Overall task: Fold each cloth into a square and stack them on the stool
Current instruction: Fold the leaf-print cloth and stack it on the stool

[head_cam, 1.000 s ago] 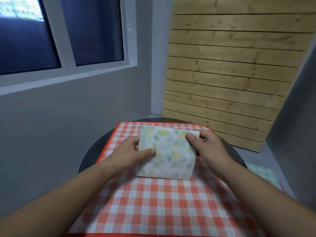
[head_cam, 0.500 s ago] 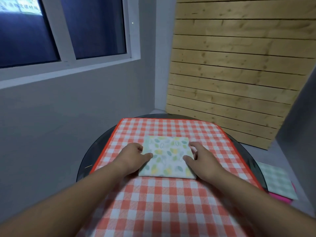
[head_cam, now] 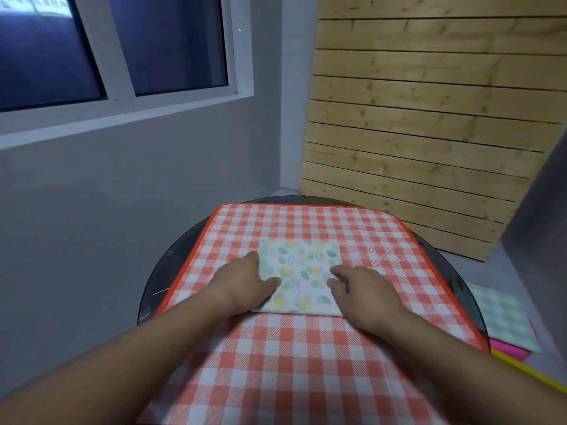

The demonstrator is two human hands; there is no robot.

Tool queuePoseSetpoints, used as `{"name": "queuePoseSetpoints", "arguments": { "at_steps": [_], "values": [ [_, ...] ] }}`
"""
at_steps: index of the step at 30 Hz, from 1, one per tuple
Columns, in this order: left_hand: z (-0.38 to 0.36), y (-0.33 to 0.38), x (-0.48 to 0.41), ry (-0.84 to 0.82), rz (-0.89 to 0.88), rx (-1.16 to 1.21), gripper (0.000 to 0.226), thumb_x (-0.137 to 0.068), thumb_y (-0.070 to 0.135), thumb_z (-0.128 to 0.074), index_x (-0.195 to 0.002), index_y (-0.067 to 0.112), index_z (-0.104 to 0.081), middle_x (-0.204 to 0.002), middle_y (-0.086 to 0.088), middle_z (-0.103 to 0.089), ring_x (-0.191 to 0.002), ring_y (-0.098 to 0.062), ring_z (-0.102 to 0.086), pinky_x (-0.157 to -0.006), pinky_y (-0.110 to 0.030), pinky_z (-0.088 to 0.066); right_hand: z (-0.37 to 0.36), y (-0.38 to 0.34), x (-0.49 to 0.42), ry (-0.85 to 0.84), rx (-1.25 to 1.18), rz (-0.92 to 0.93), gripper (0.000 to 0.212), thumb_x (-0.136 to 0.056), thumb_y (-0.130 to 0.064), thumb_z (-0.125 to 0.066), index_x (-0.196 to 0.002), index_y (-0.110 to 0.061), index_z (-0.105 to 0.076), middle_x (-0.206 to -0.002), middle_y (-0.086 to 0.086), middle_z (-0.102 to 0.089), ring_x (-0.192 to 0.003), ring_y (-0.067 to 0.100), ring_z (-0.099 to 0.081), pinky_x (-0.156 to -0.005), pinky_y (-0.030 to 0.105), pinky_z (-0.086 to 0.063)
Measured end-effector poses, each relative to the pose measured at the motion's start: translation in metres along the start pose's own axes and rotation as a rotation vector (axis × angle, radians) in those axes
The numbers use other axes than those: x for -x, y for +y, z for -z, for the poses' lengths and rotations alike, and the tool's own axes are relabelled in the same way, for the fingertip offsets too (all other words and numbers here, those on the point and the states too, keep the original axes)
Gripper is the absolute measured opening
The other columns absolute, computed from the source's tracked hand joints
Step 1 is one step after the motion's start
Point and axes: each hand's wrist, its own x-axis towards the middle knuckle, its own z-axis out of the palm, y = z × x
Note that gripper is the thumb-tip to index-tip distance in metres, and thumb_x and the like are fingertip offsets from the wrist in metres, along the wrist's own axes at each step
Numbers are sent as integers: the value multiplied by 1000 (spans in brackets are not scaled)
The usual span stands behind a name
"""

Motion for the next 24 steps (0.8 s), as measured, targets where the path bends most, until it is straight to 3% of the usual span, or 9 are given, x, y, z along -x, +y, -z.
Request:
{"name": "queuePoseSetpoints", "arguments": {
  "at_steps": [2,4,8,13,16,17,19,21,24],
  "values": [
    [-3,2,2,-13,-19,-45,75,-93,59,-52,-152,23,-22,-128,-2,-55,-102,-18,-59,-75,-27,-48,-1,-2,2,12,39,3,44,-101,-48,-34,-138,-33,-49,-121,-1,-64,-116,23,-53,-105,43,-37],
    [-10,2,6,5,-54,-100,79,-96,59,-44,-157,33,-1,-149,-12,-38,-116,-28,-58,-89,-34,-53,-3,-2,4,27,67,7,43,-101,-47,-32,-138,-33,-49,-120,0,-64,-117,24,-51,-105,42,-34],
    [-22,4,12,97,-99,-215,62,-101,57,-29,-157,38,-11,-144,-14,-36,-105,-27,-61,-87,-37,-56,-4,-2,7,50,70,21,44,-102,-44,-30,-140,-33,-49,-120,-1,-63,-117,24,-50,-104,39,-33],
    [-23,6,16,106,-123,-410,62,-100,62,-19,-155,33,-23,-141,-11,-39,-105,-24,-59,-87,-37,-55,-5,-4,12,64,141,39,45,-103,-43,-25,-143,-34,-44,-115,-2,-59,-112,21,-45,-101,37,-31],
    [-16,10,13,101,-150,-445,63,-100,61,-19,-154,29,-25,-155,-14,-28,-138,-32,-34,-114,-46,-34,-7,-5,13,83,192,43,45,-103,-42,-24,-144,-33,-42,-113,-2,-52,-107,19,-40,-97,35,-33],
    [-14,11,11,88,-180,-403,64,-101,59,-19,-157,29,-19,-164,-12,-12,-150,-33,-15,-122,-47,-18,-8,-5,13,86,196,46,45,-103,-41,-25,-143,-32,-43,-112,-2,-48,-106,18,-38,-96,35,-34],
    [-15,13,6,28,-269,-311,66,-103,56,-19,-160,27,-3,-166,-4,15,-153,-25,15,-123,-40,4,-7,-7,11,79,207,48,43,-102,-40,-27,-139,-28,-46,-117,0,-43,-111,19,-36,-97,34,-34],
    [-22,13,3,-36,-336,-286,66,-104,52,-18,-159,24,6,-165,-3,20,-151,-18,22,-124,-37,9,-5,-10,6,46,190,51,42,-101,-39,-29,-136,-23,-46,-143,7,-34,-132,23,-27,-110,38,-28],
    [-34,9,-1,-73,-347,-301,65,-104,51,-14,-158,22,8,-165,-2,20,-150,-16,24,-123,-36,11,-3,-20,-2,3,120,176,52,-101,-40,-26,-148,-16,-30,-165,4,2,-152,24,8,-124,42,-2]
  ]
}}
